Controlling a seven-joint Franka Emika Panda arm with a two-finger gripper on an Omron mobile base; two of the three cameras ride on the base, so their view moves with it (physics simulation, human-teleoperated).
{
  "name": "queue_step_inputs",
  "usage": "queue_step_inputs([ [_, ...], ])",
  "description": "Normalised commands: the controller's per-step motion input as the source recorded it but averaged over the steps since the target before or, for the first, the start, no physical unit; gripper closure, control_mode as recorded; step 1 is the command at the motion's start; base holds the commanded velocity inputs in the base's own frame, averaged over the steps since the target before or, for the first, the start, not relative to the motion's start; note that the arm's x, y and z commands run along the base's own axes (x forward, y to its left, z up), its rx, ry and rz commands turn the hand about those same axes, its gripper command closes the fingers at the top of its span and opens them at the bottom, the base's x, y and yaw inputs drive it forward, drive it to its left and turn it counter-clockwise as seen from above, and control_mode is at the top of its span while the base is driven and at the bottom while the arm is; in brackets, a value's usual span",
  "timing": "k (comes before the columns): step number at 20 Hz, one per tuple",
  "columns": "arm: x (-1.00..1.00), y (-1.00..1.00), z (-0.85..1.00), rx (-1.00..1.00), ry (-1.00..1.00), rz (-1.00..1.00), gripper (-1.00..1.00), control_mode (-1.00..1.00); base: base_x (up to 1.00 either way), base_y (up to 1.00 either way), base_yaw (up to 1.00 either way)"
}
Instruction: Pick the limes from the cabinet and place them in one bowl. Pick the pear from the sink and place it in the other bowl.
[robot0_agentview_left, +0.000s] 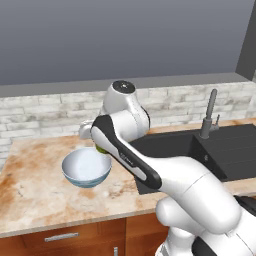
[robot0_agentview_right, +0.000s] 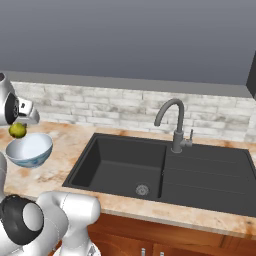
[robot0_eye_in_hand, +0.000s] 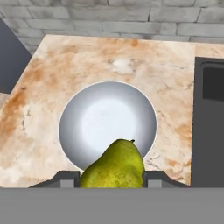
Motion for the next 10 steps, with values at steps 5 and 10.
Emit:
queue_step_inputs([
  [5, 0.01, 0.08, -0.56, 0.00, 0.00, 0.00, 1.00, -1.00, 0.00, 0.00, 0.00],
  [10, 0.00, 0.11, -0.59, 0.00, 0.00, 0.00, 1.00, -1.00, 0.00, 0.00, 0.00],
])
